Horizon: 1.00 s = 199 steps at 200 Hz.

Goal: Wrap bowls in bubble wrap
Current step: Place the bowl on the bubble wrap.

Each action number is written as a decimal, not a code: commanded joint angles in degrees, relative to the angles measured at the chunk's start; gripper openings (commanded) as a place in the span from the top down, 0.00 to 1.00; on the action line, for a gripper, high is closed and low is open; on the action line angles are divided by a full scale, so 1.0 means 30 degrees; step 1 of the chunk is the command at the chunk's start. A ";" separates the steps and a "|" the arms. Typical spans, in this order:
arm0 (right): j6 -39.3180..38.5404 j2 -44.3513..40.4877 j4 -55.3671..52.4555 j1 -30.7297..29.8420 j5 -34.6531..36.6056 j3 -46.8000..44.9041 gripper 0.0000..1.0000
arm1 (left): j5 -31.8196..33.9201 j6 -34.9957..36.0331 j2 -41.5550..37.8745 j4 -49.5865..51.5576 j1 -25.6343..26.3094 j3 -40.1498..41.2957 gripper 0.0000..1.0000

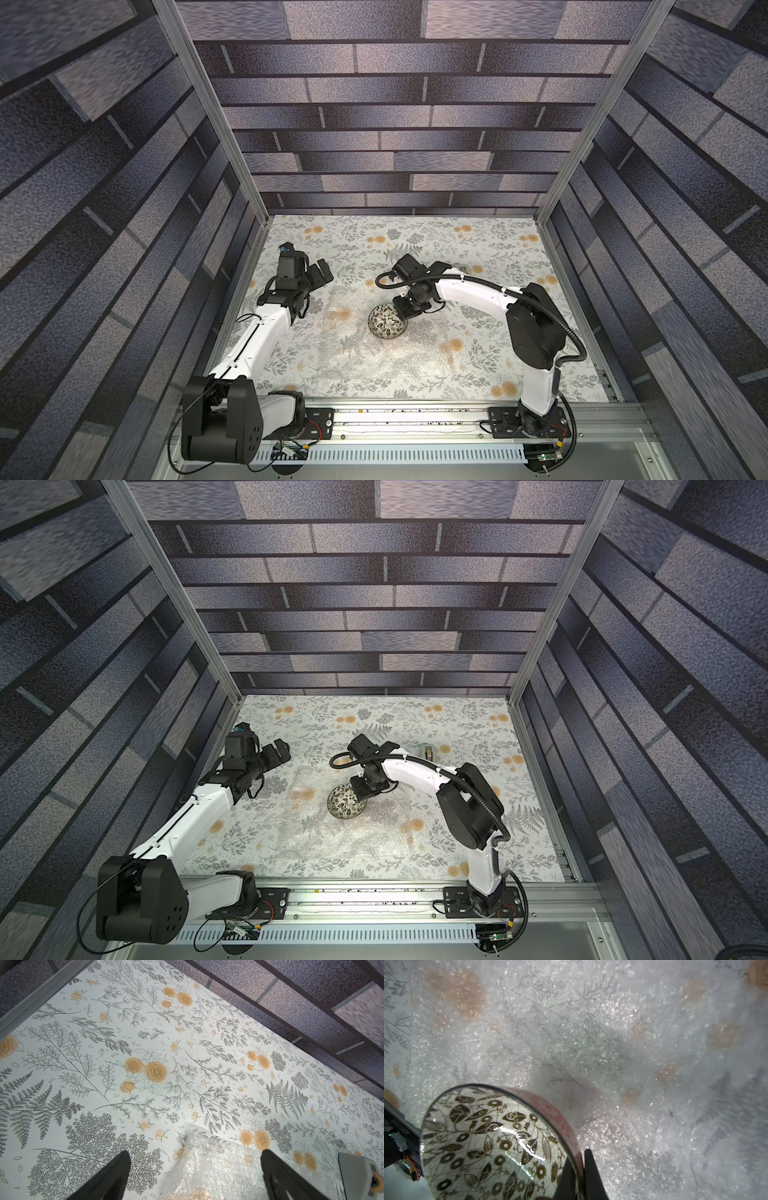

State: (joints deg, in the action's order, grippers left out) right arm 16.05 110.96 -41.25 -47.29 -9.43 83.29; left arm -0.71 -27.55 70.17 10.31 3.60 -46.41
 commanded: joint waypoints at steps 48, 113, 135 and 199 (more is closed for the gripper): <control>0.0500 0.0247 0.0567 -0.0388 0.0436 -0.0010 1.00 | -0.2839 0.0045 -0.1011 -0.1230 0.0061 0.0866 0.00; 0.0653 0.0500 0.1286 -0.0438 0.0800 -0.0618 1.00 | -0.5236 -0.1976 -0.1722 -0.3202 -0.1443 0.1893 0.00; 0.0666 0.0435 0.1401 -0.0434 0.0647 -0.0799 1.00 | -0.6204 -0.2154 -0.2450 -0.4868 -0.1782 0.3021 0.00; 0.0459 -0.2218 0.2537 -0.0396 0.0110 -0.2058 0.51 | -0.6679 -0.1946 -0.2863 -0.5144 -0.2092 0.3594 0.00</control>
State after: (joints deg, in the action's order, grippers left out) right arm 17.41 110.41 -35.66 -48.05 -8.95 78.46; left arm -20.82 -33.08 62.22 -5.39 -2.35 -35.44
